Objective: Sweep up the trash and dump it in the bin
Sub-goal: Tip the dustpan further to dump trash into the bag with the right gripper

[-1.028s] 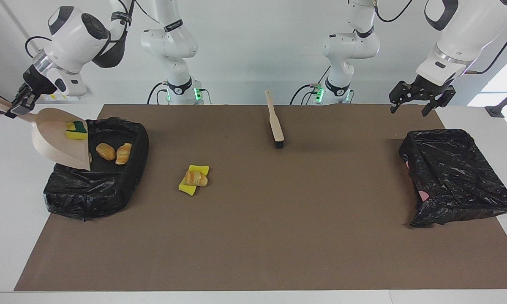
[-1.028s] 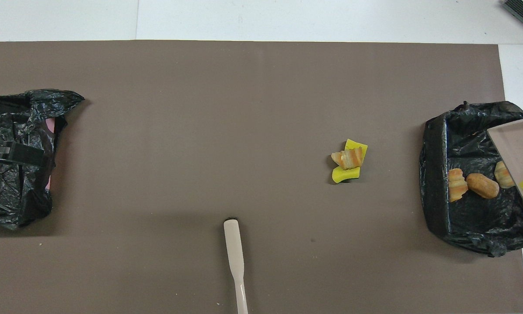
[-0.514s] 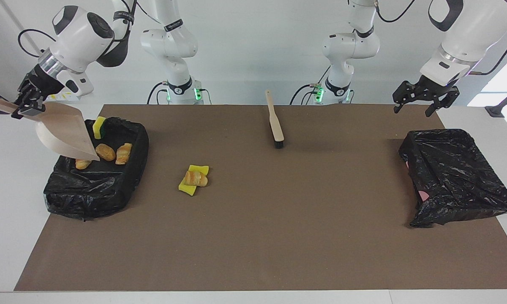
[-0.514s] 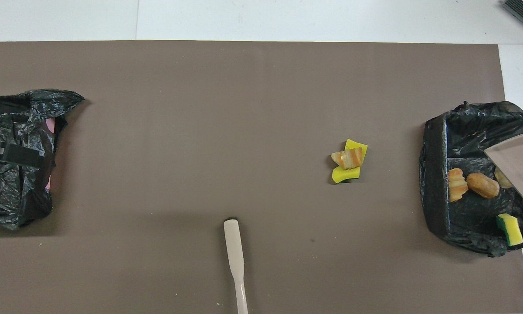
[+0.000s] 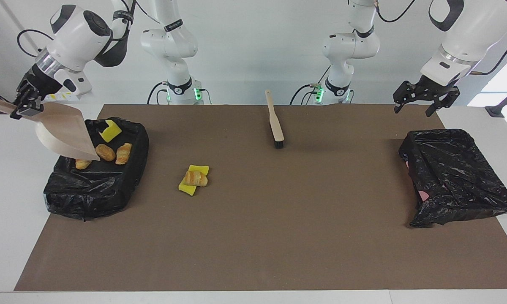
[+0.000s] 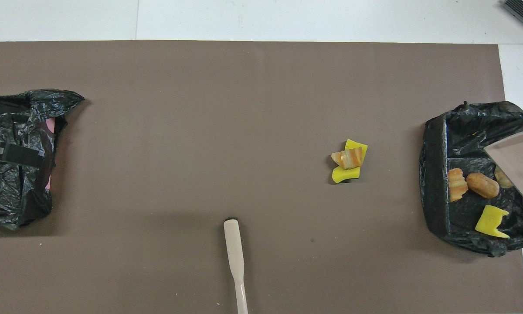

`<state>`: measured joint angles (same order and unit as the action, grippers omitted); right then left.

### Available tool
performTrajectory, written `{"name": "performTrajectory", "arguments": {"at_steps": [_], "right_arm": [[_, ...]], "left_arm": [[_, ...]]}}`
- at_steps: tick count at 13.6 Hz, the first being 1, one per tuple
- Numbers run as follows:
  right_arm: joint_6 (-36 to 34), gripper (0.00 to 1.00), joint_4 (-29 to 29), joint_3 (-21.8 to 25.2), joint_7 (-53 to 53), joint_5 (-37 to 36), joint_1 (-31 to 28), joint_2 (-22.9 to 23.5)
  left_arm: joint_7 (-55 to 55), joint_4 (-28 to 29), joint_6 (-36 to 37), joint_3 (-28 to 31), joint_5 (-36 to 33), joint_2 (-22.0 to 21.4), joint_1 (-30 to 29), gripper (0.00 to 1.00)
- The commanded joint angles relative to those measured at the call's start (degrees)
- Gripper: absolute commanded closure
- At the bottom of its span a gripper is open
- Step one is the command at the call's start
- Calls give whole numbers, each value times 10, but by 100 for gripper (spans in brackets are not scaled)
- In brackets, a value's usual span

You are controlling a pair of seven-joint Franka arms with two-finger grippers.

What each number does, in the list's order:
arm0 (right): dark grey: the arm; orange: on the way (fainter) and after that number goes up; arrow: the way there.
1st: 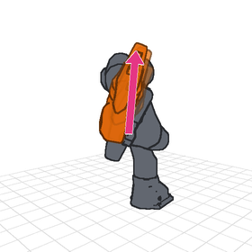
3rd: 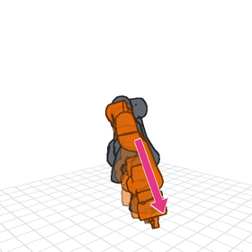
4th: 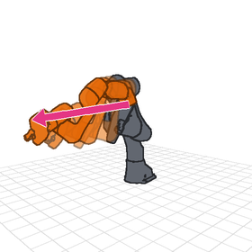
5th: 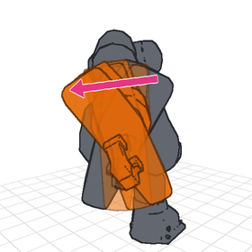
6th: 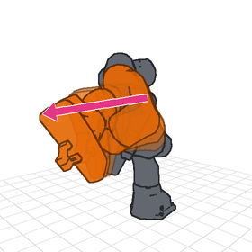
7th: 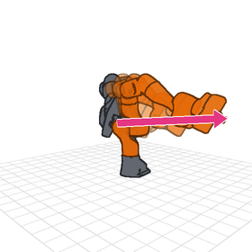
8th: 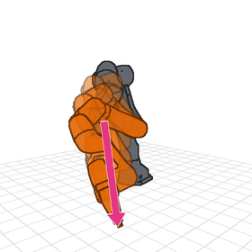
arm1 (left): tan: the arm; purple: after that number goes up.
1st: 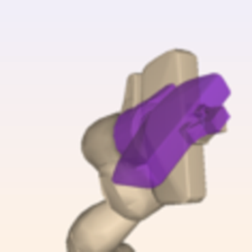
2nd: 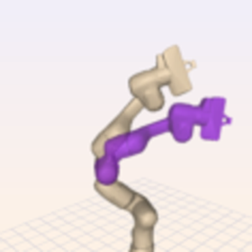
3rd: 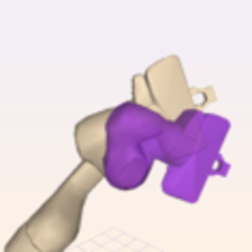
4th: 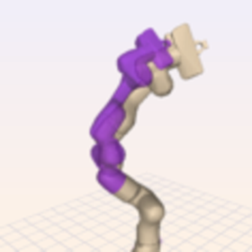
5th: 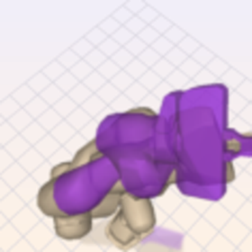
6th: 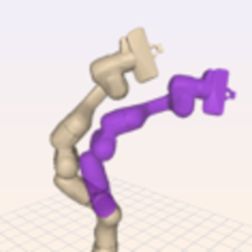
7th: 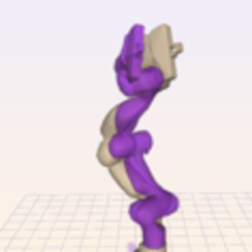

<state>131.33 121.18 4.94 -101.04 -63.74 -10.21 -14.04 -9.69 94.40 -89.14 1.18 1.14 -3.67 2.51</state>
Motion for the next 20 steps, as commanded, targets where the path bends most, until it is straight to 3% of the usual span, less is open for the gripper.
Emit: {"name": "performTrajectory", "arguments": {"at_steps": [1, 7, 20], "right_arm": [[-1, 100, -26, -3, -23, 36, -3, 9], [-39, 100, -57, -2, -29, 115, -3, 17], [-59, 100, -63, -2, -32, 154, -8, 21]], "left_arm": [[-7, -4, 5, -6, -10, -2, -8, 0], [-7, -4, 5, -6, -10, -1, -8, 0], [-7, -4, 5, -6, -10, -1, -8, 0]]}}
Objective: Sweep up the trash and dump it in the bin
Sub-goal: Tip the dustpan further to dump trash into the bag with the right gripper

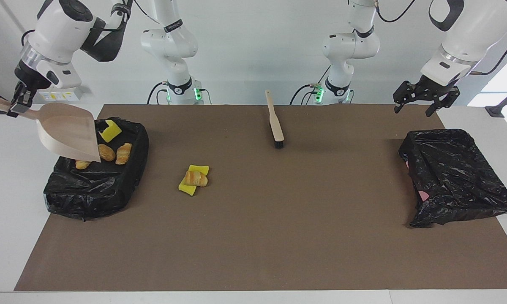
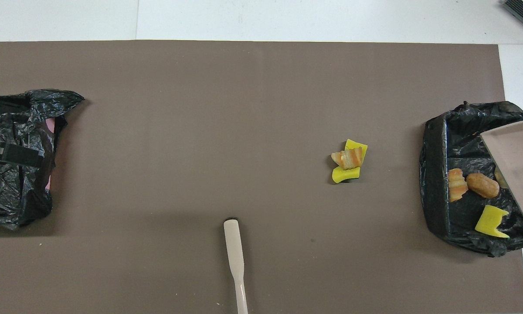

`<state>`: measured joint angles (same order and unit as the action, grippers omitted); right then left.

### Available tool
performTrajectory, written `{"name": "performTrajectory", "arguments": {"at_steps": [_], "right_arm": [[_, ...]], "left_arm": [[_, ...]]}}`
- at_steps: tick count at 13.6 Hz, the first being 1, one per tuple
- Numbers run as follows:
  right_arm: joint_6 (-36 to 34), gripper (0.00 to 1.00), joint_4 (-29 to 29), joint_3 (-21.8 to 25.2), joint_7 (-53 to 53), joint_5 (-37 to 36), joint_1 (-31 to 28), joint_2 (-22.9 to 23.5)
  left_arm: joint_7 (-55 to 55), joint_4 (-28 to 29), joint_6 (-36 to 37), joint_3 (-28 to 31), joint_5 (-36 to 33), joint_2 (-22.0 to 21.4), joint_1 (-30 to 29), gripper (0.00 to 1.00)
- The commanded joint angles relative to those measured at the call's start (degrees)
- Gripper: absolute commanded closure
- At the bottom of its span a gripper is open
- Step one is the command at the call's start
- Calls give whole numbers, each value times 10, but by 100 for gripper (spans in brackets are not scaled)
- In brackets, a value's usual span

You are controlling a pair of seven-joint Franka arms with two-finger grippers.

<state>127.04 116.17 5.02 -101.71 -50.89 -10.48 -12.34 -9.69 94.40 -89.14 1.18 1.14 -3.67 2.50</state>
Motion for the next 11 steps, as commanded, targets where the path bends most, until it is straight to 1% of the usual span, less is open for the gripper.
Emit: {"name": "performTrajectory", "arguments": {"at_steps": [1, 3, 4, 5, 7, 11], "right_arm": [[-21, 100, -14, -3, -23, 32, -7, 4], [-21, 100, -16, -2, -18, 47, -9, 5], [-25, 100, -26, -2, -10, 54, -9, 11], [-43, 100, -44, -2, -2, 88, -9, 20], [-106, 100, -83, -2, 14, 166, -9, 40], [-135, 100, -86, 3, 112, 241, -21, 41]], "left_arm": [[-7, -4, 5, -6, -10, -2, -8, 0], [-7, -4, 5, -6, -10, -1, -8, 0], [-7, -4, 5, -6, -10, -1, -8, 0], [-7, -4, 5, -6, -10, -2, -8, 0], [-7, -4, 5, -6, -10, -1, -8, 0], [-7, -4, 5, -6, -10, -1, -8, 0]]}}
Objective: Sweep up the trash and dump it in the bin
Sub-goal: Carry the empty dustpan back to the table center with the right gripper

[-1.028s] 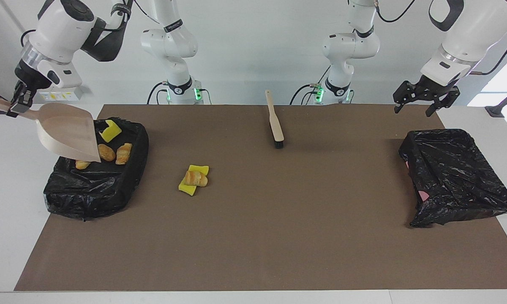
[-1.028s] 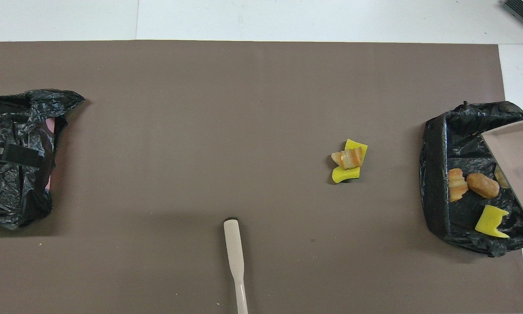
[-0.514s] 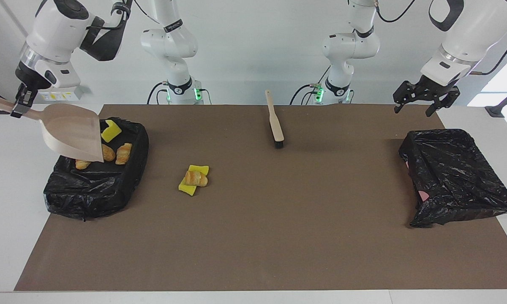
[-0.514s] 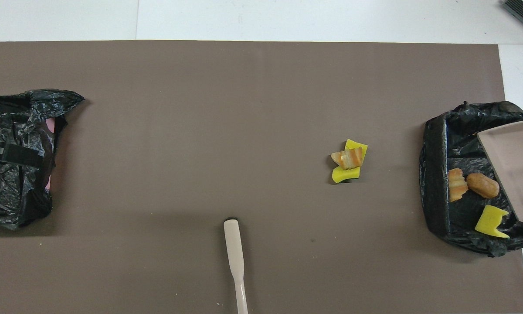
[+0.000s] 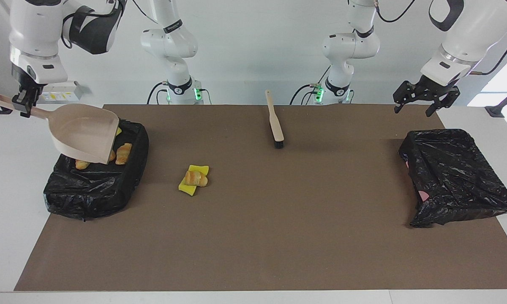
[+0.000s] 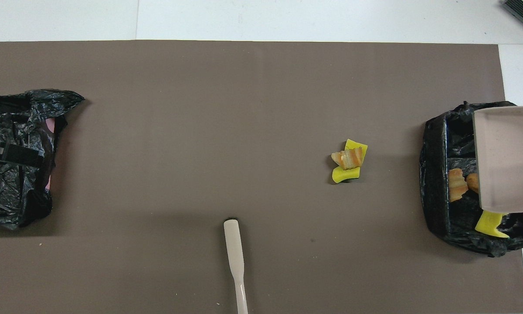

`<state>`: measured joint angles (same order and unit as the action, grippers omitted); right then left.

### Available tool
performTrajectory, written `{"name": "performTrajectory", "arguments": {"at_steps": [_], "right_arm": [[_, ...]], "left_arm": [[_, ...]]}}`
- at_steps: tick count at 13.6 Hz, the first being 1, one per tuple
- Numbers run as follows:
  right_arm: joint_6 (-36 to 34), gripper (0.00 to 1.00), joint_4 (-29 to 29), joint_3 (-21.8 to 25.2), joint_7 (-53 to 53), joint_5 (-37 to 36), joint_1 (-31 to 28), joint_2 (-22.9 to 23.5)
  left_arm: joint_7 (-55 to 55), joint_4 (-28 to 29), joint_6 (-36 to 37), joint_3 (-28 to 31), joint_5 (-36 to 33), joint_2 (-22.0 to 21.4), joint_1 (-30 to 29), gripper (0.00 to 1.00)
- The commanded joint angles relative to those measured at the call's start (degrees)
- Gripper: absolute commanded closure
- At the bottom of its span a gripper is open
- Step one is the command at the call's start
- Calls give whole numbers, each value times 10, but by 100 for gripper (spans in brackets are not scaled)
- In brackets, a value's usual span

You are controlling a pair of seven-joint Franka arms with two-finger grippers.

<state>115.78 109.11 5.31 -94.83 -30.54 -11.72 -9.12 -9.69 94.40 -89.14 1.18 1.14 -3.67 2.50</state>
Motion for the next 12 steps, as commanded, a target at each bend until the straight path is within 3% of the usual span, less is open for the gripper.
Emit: {"name": "performTrajectory", "arguments": {"at_steps": [1, 4, 6, 9, 12], "right_arm": [[-31, 100, -14, 0, 73, 57, -8, 7], [-111, 100, -13, -28, 246, 73, 30, 2], [-163, 100, -14, -46, 383, 125, 63, -1], [-200, 100, -12, -75, 556, 196, 106, -3], [-192, 100, -13, -84, 778, 253, 193, 27]], "left_arm": [[-7, -4, 5, -6, -10, -1, -8, 0], [-7, -4, 5, -6, -10, -1, -8, 0], [-7, -4, 5, -6, -10, -1, -8, 0], [-7, -4, 5, -6, -10, -1, -8, 0], [-7, -4, 5, -6, -10, -1, -8, 0]]}}
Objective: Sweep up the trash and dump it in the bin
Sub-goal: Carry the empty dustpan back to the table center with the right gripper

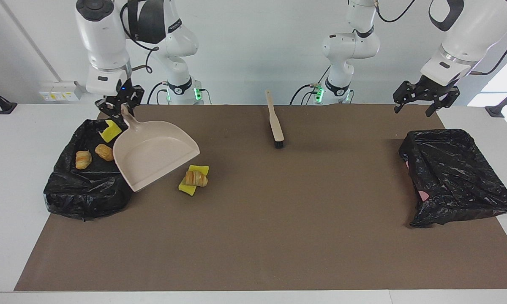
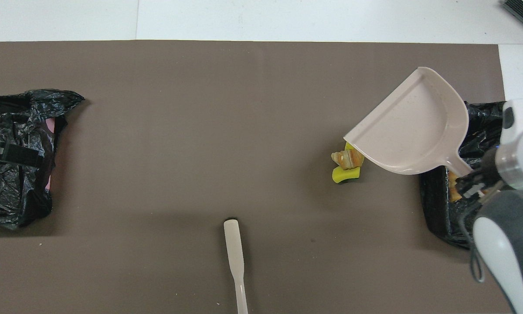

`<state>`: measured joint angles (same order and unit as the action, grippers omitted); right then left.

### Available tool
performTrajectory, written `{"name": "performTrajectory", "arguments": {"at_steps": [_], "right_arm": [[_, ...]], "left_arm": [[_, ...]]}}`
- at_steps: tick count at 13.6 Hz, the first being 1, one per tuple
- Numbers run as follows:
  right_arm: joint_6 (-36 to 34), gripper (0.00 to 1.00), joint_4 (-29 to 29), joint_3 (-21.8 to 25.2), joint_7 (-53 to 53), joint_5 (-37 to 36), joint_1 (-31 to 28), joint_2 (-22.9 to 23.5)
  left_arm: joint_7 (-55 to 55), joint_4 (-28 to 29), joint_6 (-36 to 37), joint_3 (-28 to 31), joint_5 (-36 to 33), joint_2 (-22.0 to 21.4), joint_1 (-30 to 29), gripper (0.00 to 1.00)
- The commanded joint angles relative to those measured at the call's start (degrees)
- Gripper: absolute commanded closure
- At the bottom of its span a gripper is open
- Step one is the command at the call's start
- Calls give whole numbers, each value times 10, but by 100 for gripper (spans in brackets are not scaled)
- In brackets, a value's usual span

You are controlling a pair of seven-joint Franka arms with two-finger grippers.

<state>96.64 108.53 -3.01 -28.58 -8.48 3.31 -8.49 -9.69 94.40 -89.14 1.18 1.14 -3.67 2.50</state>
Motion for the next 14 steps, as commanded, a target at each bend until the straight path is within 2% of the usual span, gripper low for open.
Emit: {"name": "performTrajectory", "arguments": {"at_steps": [1, 4, 7, 9, 10, 12, 14], "right_arm": [[7, 100, -10, -1, 174, 58, 57, 33], [53, 100, -12, -1, 287, 94, 108, 71], [80, 100, -59, -1, 395, 100, 162, 137], [113, 100, -88, -1, 442, 145, 179, 174], [121, 100, -112, -1, 463, 159, 190, 199], [125, 100, -193, -1, 576, 164, 228, 278], [141, 100, -245, -1, 615, 163, 255, 338]], "left_arm": [[-7, -4, 5, -6, -10, -1, -8, 0], [-6, -4, 5, -6, -10, -1, -8, 0], [-6, -4, 5, -6, -10, -1, -6, 0], [-6, -4, 5, -6, -10, -1, -8, 0], [-7, -4, 5, -6, -10, -1, -8, 0], [-7, -4, 5, -6, -10, -1, -8, 0], [-9, -5, 4, -6, -10, -1, -10, 0]]}}
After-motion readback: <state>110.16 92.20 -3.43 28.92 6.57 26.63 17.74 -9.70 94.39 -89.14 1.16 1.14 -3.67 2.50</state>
